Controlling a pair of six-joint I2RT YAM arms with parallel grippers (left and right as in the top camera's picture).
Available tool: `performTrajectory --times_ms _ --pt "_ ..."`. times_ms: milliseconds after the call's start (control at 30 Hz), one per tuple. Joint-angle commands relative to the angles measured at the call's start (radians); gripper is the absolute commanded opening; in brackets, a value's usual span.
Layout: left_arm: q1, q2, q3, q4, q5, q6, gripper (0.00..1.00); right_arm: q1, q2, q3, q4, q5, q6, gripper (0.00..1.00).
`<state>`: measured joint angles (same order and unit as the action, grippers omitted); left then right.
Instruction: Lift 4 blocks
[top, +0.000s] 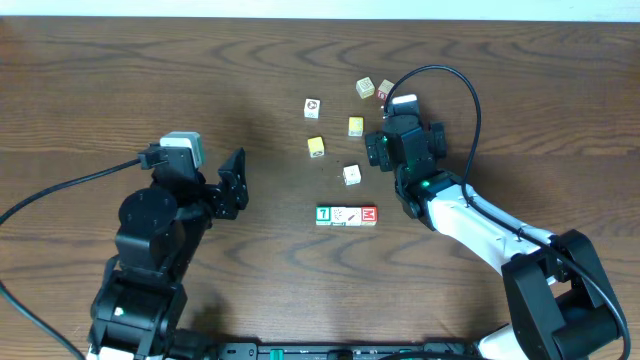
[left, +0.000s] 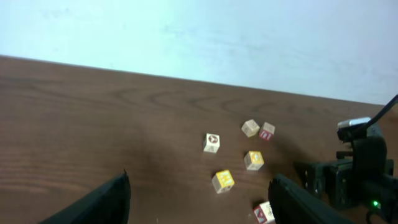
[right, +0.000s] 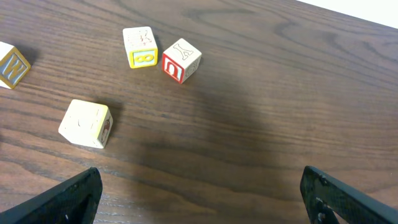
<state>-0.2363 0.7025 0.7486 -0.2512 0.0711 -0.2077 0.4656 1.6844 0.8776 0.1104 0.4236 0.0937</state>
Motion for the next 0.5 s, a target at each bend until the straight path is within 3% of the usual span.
performTrajectory --times_ms 0,200,467 --pt "0.005 -0.071 0.004 0.041 -0.005 0.058 0.72 -0.013 0.001 0.007 0.001 0.013 -0.013 0.99" --pt "0.027 -0.267 -0.108 0.143 -0.005 0.132 0.72 -0.013 0.001 0.007 0.001 0.013 -0.013 0.99" --pt "0.109 -0.533 -0.401 0.431 0.0 0.132 0.72 -0.013 0.001 0.007 0.001 0.013 -0.013 0.99"
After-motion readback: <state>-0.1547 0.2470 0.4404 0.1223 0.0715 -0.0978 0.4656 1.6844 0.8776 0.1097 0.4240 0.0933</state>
